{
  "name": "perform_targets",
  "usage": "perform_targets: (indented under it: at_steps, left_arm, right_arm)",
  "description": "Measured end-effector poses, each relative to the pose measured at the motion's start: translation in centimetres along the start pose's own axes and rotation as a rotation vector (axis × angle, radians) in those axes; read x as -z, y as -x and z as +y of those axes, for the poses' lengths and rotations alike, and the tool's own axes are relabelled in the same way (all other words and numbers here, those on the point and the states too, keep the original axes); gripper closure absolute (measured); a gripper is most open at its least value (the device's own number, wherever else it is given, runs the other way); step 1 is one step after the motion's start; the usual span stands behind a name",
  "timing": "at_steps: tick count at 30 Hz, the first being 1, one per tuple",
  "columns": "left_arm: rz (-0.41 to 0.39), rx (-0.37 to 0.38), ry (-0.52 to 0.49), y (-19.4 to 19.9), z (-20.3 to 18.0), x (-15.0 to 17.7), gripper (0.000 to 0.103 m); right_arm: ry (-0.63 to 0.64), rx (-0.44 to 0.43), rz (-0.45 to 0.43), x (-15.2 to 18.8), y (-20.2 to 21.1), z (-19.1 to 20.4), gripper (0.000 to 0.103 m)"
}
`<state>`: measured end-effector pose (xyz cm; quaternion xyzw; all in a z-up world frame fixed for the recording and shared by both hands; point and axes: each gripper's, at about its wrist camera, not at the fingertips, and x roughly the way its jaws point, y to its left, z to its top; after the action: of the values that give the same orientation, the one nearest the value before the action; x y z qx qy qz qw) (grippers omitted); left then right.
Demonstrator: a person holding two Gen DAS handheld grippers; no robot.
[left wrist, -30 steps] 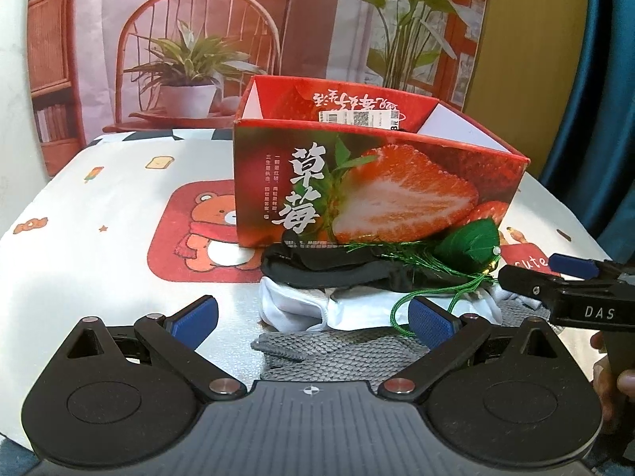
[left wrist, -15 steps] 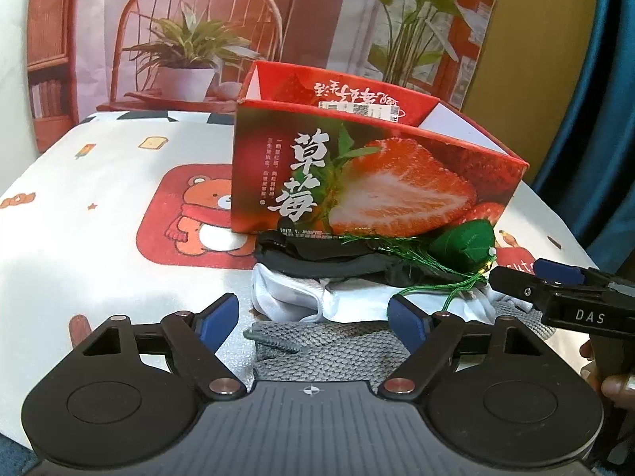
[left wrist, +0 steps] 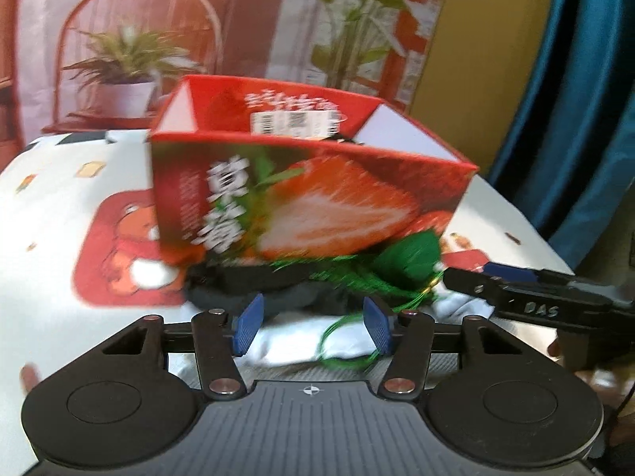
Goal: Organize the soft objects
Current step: 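Close both tools on the green mesh pouch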
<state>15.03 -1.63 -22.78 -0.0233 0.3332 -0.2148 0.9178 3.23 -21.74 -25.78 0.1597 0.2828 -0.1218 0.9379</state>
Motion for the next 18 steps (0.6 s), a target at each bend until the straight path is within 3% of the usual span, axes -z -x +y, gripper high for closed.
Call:
perform_targets:
  at_steps: [8, 13, 18]
  left_arm:
    - [0.050, 0.103, 0.029, -4.5, -1.9, -3.3, 0.044]
    - [0.105, 0.160, 0.098, -7.5, -2.7, -4.2, 0.044]
    - [0.128, 0.189, 0.087, -9.3, -3.6, -4.4, 0.045]
  right_arm:
    - [0.078, 0.002, 0.027, -1.3, -1.6, -0.8, 0.040]
    - [0.123, -0.040, 0.051, -1.6, -2.3, -1.0, 0.044]
    - [0.177, -0.068, 0.068, -1.3, -2.1, -1.1, 0.044]
